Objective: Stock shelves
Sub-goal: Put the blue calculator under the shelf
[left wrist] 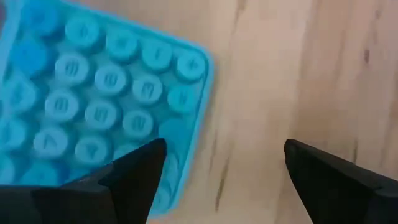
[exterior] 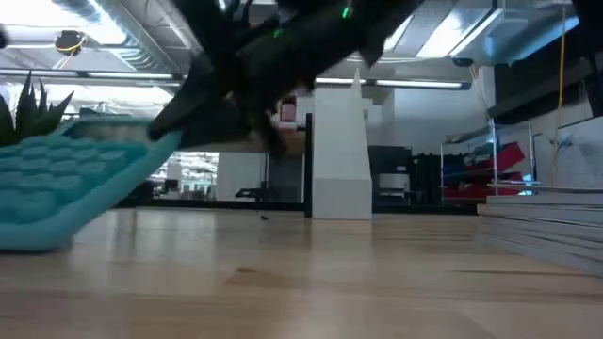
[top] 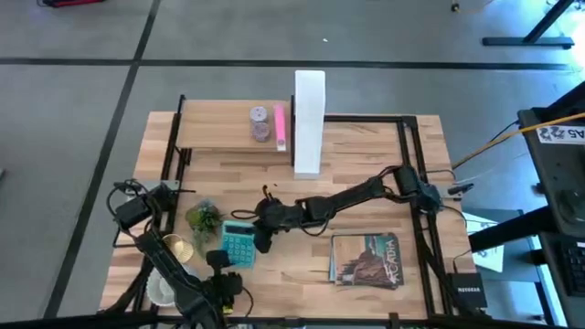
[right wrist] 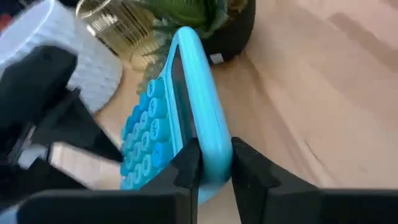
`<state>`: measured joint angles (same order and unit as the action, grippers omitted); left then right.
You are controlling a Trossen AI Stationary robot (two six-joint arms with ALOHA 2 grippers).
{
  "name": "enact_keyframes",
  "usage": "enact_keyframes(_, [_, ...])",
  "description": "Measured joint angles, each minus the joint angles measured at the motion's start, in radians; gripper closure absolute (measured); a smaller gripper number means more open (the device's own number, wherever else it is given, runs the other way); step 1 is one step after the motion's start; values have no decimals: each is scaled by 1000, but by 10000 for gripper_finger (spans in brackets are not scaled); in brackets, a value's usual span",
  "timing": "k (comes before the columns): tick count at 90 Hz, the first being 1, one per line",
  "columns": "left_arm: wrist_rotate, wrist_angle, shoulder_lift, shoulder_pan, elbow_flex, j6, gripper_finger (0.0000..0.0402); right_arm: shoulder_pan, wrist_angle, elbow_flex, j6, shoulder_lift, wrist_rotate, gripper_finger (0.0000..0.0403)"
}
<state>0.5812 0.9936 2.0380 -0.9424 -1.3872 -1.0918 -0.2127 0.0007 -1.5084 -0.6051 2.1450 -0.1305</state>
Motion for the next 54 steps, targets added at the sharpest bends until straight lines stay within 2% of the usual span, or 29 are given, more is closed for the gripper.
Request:
enact_keyframes(25, [16,23,0,-5,-1,-54,88,22,-256,3,90,-179,-253,360])
enact_keyframes(37, [37,21,-2,-10,-2,-66,88,31,-320,3,115,-237,-333,360])
enact_keyframes(49, [42,19,-2,-12,-2,-91,88,34,-285,53,119,-291,-437,360])
enact_keyframes(54, [46,20,-3,-18,-2,-107,88,34,-252,101,117,-323,-445,360])
